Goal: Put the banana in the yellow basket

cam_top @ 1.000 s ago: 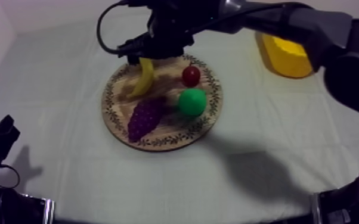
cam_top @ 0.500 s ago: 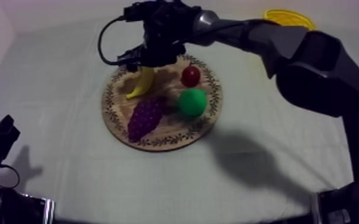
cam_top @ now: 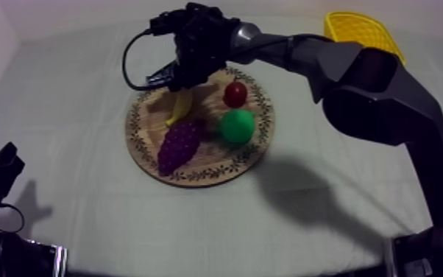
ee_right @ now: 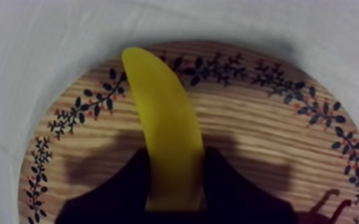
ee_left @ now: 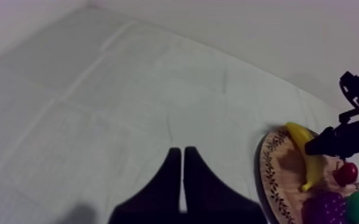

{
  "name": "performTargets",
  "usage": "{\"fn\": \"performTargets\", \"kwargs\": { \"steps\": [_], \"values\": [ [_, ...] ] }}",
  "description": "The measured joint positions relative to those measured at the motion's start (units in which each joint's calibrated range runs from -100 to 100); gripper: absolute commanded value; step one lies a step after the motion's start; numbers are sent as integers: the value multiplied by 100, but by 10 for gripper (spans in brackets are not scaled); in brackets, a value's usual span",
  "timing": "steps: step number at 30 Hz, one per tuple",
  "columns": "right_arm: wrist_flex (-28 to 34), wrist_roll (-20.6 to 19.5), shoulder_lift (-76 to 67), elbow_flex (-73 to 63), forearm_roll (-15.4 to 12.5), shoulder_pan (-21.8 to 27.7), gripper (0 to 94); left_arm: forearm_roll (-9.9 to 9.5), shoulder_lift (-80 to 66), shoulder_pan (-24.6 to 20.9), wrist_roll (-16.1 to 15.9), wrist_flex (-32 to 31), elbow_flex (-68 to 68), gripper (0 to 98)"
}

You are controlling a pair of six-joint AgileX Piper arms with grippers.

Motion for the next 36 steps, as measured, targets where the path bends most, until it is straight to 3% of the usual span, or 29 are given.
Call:
{"fn": "performTargets", "kwargs": {
  "steps": [7, 16, 27, 36],
  "values": [
    [268, -32, -598, 221, 110, 34, 284, 0, 0, 0, 0, 0, 0, 1],
    [677, 352, -2279, 1006, -58, 420, 282, 0, 0, 0, 0, 0, 0, 1],
    [708, 829, -4427, 2491, -265, 1561, 278, 0, 0, 0, 0, 0, 0, 1],
    [163, 1224, -5392, 3915, -346, 2694, 277, 0, 0, 0, 0, 0, 0, 1]
  ]
}}
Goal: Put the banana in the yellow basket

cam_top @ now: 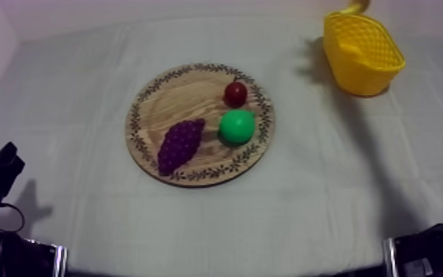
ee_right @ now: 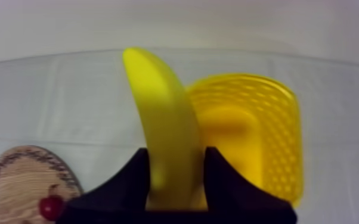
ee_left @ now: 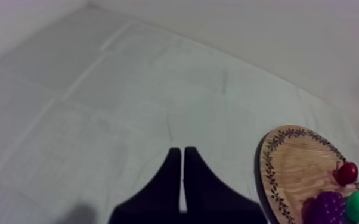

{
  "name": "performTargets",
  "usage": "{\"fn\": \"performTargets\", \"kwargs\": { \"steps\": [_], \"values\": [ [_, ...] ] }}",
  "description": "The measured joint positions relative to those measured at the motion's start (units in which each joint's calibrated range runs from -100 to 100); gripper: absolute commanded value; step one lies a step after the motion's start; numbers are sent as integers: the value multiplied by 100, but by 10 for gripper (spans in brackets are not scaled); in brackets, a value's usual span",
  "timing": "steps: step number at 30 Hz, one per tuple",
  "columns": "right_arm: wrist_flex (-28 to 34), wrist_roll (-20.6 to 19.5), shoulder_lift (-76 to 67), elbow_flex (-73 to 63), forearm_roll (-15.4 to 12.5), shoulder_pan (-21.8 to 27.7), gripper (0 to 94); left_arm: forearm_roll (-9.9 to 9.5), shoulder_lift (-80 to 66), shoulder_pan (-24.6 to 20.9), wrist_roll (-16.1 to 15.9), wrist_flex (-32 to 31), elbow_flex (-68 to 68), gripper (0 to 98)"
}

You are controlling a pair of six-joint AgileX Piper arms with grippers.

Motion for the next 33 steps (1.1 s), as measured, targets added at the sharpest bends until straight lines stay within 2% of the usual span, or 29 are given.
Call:
{"fn": "performTargets", "kwargs": {
  "steps": [6, 12, 16, 28, 33],
  "values": [
    [-597, -89, -88, 1094, 221, 469, 285, 0, 0, 0, 0, 0, 0, 1],
    [-1055, -36, 127, 1736, 210, 718, 288, 0, 0, 0, 0, 0, 0, 1],
    [-1305, -7, 370, 1663, 210, 794, 288, 0, 0, 0, 0, 0, 0, 1],
    [-1454, 97, 1316, 904, 172, 840, 297, 0, 0, 0, 0, 0, 0, 1],
    [-1528, 81, 1676, 648, 193, 784, 349, 0, 0, 0, 0, 0, 0, 1]
  ]
}}
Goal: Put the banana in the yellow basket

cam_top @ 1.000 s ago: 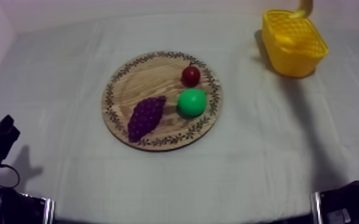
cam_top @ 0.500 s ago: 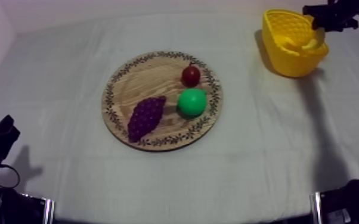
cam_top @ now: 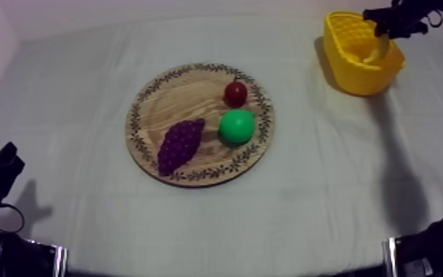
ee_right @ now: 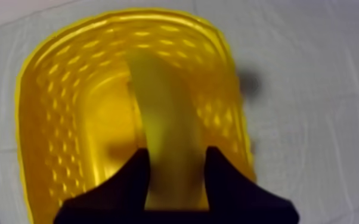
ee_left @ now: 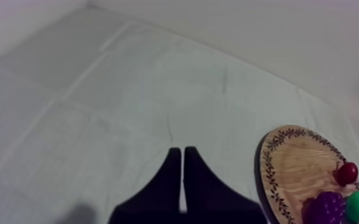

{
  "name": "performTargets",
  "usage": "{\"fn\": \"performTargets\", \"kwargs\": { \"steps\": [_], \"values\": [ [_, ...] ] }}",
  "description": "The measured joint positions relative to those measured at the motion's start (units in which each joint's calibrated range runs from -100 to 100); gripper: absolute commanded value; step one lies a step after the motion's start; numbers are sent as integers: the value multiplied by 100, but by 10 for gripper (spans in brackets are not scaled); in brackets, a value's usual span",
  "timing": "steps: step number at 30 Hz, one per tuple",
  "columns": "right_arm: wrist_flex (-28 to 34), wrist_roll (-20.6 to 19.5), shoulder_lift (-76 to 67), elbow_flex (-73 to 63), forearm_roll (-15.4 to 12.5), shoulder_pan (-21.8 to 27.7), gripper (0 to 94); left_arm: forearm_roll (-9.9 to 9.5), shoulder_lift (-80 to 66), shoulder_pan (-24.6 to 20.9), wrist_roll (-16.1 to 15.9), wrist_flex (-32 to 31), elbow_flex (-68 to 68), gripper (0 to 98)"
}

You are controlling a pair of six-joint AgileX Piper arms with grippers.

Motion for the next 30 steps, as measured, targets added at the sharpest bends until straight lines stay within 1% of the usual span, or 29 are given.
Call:
{"fn": "performTargets", "kwargs": {
  "steps": [4, 6, 7, 8, 10, 11, 13, 15, 19, 21, 24, 30],
  "values": [
    [-29, -186, 180, -107, 106, -57, 407, 0, 0, 0, 0, 0, 0, 1],
    [-60, -277, 241, -157, 113, -64, 411, 0, 0, 0, 0, 0, 0, 1],
    [-69, -298, 249, -158, 107, -69, 393, 0, 0, 0, 0, 0, 0, 1],
    [-69, -313, 249, -173, 96, -71, 343, 0, 0, 0, 0, 0, 0, 1],
    [-96, -315, 215, -177, 46, -88, 181, 0, 0, 0, 0, 0, 0, 1],
    [-119, -291, 179, -148, 45, -96, 129, 0, 0, 0, 0, 0, 0, 1],
    [-120, -279, 40, -35, 45, -129, 67, 0, 0, 0, 0, 0, 0, 1],
    [-129, -262, -149, 127, 19, -158, 37, 0, 0, 0, 0, 0, 0, 1],
    [-237, -112, -788, 686, -134, -177, 14, 0, 0, 0, 0, 0, 0, 1],
    [-251, -56, -1174, 1077, -170, -187, 11, 0, 0, 0, 0, 0, 0, 1],
    [-214, 62, -1884, 1674, -299, -173, 9, 0, 0, 0, 0, 0, 0, 1],
    [77, 539, -3564, 2889, -722, -158, 8, 0, 0, 0, 0, 0, 0, 1]
  ]
}}
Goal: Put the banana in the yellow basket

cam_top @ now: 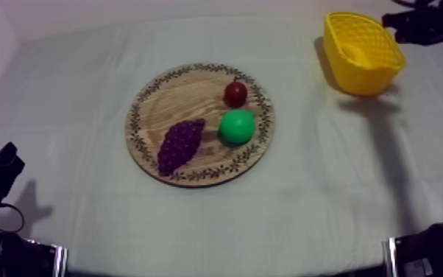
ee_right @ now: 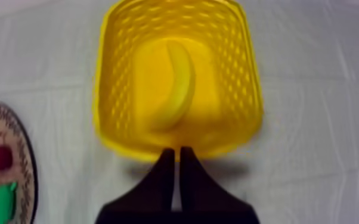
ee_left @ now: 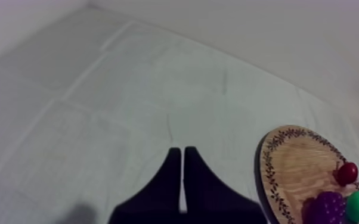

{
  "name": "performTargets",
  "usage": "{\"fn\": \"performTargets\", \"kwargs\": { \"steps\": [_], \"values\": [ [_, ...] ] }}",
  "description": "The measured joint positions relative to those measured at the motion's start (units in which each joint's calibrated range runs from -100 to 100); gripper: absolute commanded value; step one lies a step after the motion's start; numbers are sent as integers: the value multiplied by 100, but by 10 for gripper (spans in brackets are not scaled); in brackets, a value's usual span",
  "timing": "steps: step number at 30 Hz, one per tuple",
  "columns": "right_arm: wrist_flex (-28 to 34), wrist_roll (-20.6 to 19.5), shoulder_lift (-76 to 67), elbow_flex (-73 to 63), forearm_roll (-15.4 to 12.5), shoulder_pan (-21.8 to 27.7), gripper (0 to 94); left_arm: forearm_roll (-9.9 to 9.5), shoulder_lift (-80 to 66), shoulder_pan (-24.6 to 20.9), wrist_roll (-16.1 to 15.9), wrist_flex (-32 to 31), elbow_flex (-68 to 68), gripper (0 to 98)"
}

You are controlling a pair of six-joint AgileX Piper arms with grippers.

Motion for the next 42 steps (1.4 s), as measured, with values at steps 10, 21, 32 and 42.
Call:
{"fn": "performTargets", "kwargs": {
  "steps": [10, 21, 32, 42],
  "values": [
    [-537, -209, -2672, 2317, -238, 280, 8, 0, 0, 0, 0, 0, 0, 1],
    [-1057, -152, -5058, 4699, -488, 492, 6, 0, 0, 0, 0, 0, 0, 1],
    [-1052, -101, -7039, 6489, -328, 535, 5, 0, 0, 0, 0, 0, 0, 1],
    [-692, -229, -8181, 6605, -278, 615, 4, 0, 0, 0, 0, 0, 0, 1]
  ]
}}
